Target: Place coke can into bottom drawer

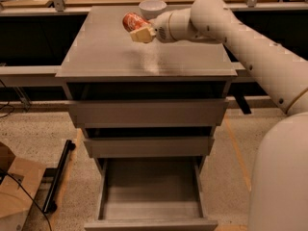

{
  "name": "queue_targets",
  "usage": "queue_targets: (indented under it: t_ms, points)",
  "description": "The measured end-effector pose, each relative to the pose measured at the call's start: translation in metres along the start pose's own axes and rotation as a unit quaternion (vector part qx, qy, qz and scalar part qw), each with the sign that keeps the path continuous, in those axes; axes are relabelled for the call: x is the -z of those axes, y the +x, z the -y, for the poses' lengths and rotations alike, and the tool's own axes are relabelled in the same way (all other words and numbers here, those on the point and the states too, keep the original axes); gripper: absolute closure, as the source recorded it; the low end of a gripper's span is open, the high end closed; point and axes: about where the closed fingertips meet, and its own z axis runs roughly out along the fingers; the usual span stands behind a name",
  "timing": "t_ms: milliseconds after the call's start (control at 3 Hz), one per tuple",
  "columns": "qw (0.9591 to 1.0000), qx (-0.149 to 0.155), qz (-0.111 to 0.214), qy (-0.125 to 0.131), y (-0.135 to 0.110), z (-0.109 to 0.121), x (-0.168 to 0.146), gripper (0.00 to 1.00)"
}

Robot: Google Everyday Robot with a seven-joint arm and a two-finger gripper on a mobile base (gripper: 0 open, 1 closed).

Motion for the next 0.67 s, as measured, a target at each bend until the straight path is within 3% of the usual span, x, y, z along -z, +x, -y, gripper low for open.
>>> queue_targets:
  t_ms: [333, 667]
  points:
    - [0.9955, 0.063, -0.023, -0.067, -0.005, -0.041, 0.033, 1.0]
    - [0.9856, 0.099, -0.037, -0.133, 0.001, -0.091, 0.069, 1.0]
